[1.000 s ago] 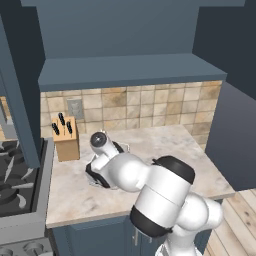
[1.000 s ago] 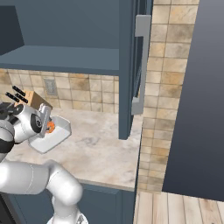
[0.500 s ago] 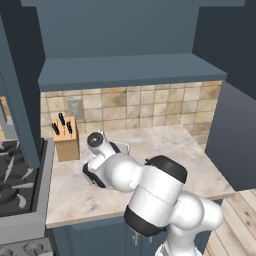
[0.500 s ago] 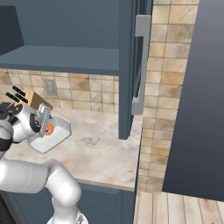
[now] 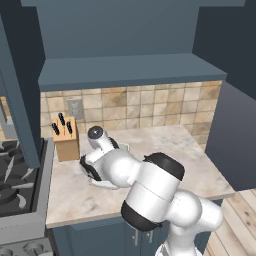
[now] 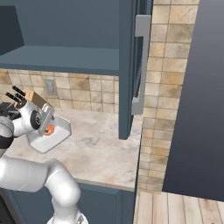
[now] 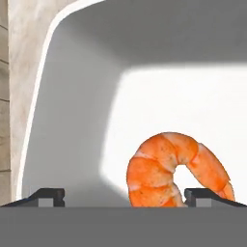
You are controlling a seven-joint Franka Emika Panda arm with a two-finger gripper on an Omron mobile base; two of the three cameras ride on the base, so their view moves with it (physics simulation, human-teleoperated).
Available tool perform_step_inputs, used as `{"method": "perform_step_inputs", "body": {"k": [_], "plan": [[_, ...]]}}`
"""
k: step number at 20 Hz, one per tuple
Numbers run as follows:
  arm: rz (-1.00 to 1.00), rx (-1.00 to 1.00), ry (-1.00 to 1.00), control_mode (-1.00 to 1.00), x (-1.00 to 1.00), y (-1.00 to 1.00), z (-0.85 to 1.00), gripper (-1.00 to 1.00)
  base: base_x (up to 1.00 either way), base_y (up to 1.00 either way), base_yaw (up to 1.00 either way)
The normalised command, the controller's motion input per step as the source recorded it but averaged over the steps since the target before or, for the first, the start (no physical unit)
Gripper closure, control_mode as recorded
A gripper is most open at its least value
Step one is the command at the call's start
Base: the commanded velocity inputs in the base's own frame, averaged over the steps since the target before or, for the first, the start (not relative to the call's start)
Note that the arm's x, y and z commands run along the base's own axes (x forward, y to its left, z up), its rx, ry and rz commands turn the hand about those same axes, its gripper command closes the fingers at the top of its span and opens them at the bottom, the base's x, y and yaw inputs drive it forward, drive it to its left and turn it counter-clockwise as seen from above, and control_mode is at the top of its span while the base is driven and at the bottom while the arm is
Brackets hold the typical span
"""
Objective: Retrieve the tupperware from the cabinet, then place the raw meat into the tupperware to avoid contamination.
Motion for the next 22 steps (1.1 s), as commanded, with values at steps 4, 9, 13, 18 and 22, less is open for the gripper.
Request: {"method": "perform_step_inputs", "body": {"k": [4,9,13,18,22], "plan": [[-0.18,0.17,0.17,-1.0,0.0,0.0,0.1,-1.0,0.0,0.0,0.0],[-0.23,0.15,0.06,-1.0,-0.13,0.01,0.1,-1.0,0.0,0.0,0.0],[-0.25,0.06,0.04,-1.0,-0.13,0.02,-0.03,-1.0,0.0,0.0,0.0],[-0.22,0.01,-0.01,-1.0,-0.03,0.3,-0.05,-1.0,0.0,0.0,0.0],[-0.13,0.0,-0.01,-1.0,0.08,0.43,0.09,-1.0,0.0,0.0,0.0]]}}
